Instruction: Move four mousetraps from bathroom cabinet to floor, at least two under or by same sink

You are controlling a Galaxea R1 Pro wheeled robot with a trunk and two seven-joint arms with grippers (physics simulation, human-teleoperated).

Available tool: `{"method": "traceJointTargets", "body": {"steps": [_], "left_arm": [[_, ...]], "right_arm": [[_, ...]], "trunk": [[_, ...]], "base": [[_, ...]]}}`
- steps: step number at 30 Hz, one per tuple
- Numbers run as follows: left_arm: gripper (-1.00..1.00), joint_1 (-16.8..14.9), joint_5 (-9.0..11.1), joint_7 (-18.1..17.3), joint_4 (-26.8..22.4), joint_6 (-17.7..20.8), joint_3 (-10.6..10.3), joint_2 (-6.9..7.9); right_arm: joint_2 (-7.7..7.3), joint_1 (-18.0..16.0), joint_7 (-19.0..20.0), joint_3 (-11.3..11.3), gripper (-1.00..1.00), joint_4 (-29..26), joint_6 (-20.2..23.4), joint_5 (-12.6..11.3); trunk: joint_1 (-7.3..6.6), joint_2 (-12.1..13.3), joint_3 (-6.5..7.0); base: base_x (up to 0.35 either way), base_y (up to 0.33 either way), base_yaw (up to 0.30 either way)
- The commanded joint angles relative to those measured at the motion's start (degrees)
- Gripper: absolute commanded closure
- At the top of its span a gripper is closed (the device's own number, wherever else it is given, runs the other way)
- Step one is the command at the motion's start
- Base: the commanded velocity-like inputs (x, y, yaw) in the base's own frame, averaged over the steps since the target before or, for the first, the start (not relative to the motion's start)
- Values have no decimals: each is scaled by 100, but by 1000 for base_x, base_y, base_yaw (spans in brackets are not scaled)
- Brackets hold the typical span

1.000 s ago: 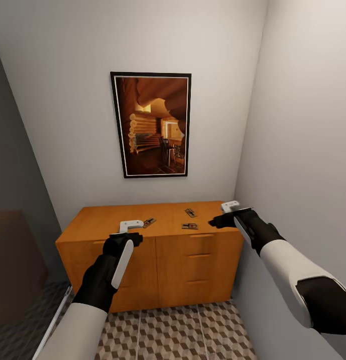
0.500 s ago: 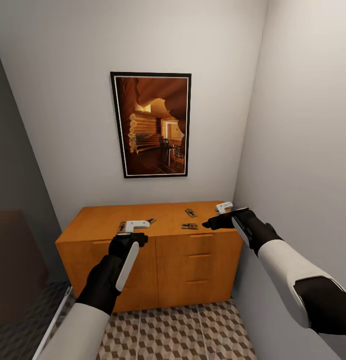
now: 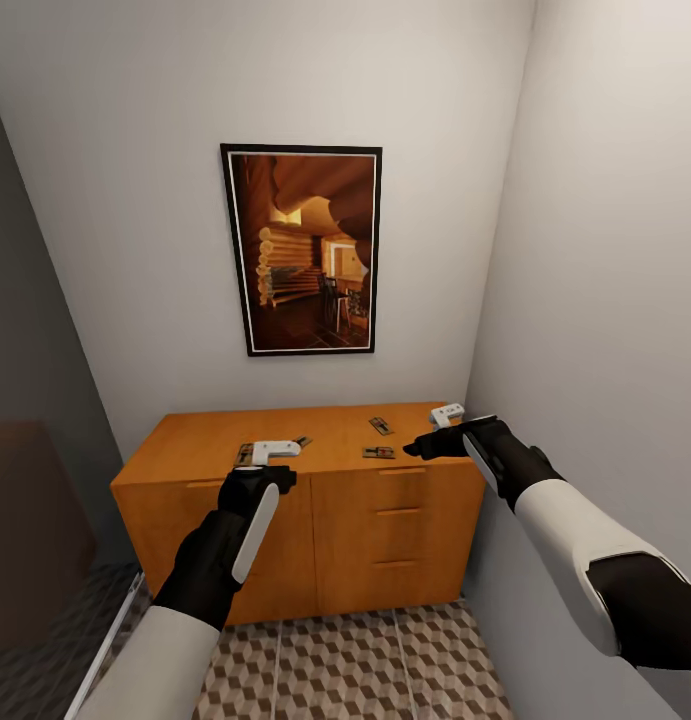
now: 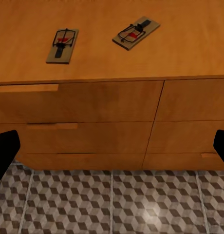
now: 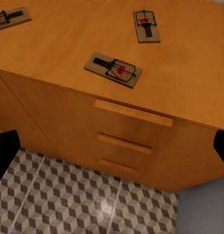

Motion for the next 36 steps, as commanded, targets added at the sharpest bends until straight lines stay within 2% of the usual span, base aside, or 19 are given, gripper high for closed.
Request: {"method": "traceJointTargets", "body": {"steps": [1,8,28,32,36], "left_arm": [[-100,-2,59,54,-3,12,-4,0],[-100,-2,49,61,-3,14,8,0],[-100,-2,51,63,-3,19,10,0],[-100,-2,51,59,-3,20,10,0],[-100,-2,51,56,-3,22,5,0]], "right_arm": [[-6,-3,28,23,-100,-10,18,35],[-6,-1,28,25,-100,-10,17,35],[-6,0,37,34,-100,-10,17,35],[-7,0,40,148,-100,-10,17,33],[-6,1,44,369,-100,-10,14,25]], "trunk": [[2,-5,-3],[2,-5,-3],[2,-5,-3],[2,-5,-3],[2,-5,-3]], "base": [[63,0,0],[205,0,0],[314,0,0],[110,0,0],[45,0,0]]}}
